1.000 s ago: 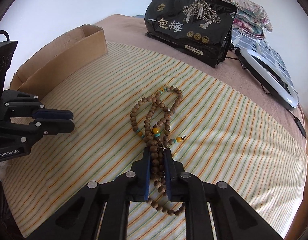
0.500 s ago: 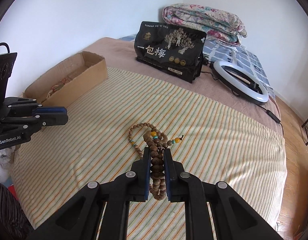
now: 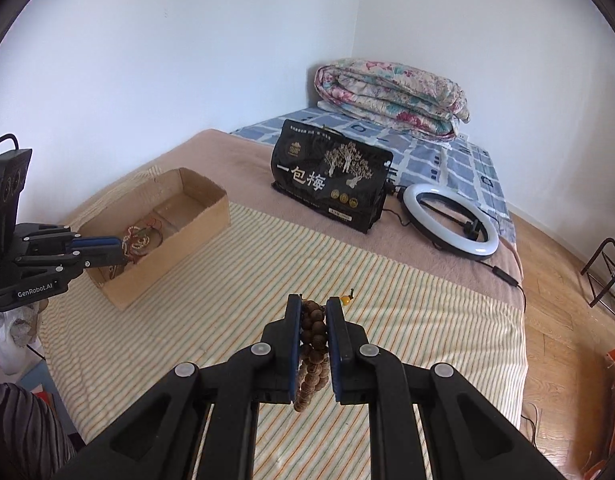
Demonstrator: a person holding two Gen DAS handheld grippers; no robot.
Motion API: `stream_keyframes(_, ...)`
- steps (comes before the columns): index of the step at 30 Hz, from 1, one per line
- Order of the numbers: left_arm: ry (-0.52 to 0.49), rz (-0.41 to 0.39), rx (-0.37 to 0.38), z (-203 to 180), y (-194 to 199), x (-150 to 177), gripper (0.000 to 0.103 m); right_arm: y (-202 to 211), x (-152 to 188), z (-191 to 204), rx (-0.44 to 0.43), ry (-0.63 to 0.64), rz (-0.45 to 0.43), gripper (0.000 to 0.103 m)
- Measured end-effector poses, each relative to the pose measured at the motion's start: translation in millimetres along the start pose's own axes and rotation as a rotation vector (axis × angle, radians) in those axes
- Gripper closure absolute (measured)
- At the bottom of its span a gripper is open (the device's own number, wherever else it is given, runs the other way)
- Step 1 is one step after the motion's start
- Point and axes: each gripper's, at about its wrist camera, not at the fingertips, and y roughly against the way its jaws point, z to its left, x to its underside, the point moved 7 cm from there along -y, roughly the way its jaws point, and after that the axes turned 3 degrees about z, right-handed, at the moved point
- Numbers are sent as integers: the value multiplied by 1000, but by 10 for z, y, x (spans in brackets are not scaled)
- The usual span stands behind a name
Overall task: Organize jewelry
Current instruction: 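Lift and carry the pearl stud and mala with both grippers over the box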
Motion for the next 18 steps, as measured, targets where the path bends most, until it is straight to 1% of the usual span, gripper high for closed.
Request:
stream_keyframes(8, -12, -67, -41, 190, 424, -96, 93, 307, -372, 264, -16, 1, -74, 93)
stream_keyframes(12, -18, -89, -68, 317, 585, -121, 93, 361, -549, 450, -27, 18, -100, 93)
stream_keyframes(18, -7, -101, -101, 548, 696, -138, 93, 381, -834, 722, -58, 34, -141, 93)
